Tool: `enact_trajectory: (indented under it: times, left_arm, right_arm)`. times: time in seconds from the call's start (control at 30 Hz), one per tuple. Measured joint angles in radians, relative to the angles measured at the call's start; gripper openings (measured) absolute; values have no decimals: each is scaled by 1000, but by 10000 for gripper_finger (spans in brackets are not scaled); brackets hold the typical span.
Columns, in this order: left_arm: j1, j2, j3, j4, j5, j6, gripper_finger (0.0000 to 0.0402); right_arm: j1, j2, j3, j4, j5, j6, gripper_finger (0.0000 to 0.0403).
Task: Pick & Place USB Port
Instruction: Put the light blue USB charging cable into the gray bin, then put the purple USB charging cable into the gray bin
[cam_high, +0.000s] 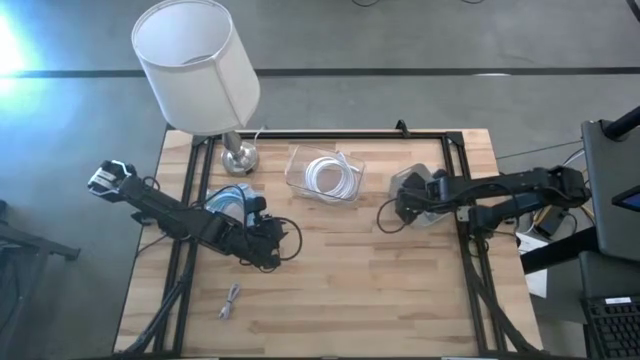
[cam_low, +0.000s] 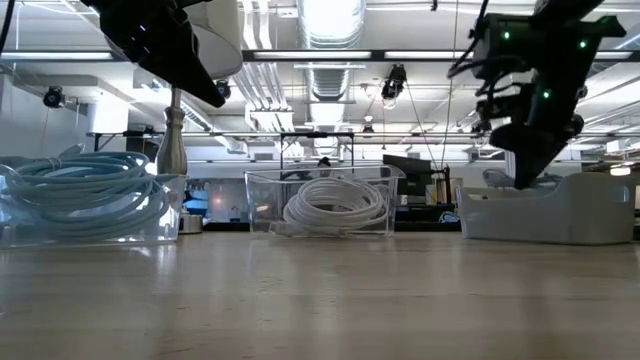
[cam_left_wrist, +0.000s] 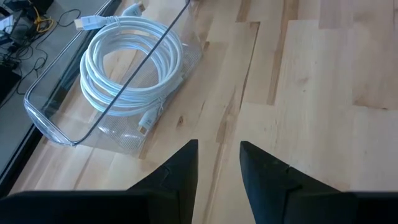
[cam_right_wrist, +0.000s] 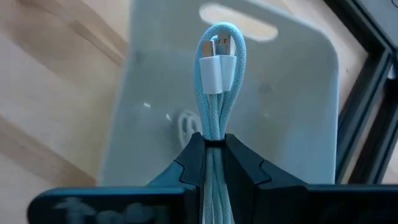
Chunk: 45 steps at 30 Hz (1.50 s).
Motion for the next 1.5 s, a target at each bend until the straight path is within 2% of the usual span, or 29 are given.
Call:
enact_trajectory:
  times: [0.47, 0.87, 1.3, 1.5]
  left_arm:
    - [0, 0, 0, 3, -1, 0, 122]
    - [0, 0, 0, 3, -1, 1, 122]
    - [-1, 0, 0, 3, 4, -9, 122]
    - [-1, 0, 0, -20, 132, -77, 122]
  right_arm:
    - [-14, 2, -133, 132, -16, -12, 41]
    - [-14, 2, -141, 135, -40, -13, 120]
    - [-13, 3, -29, 140, -36, -51, 176]
    - [-11, 3, 71, 179, -35, -55, 178]
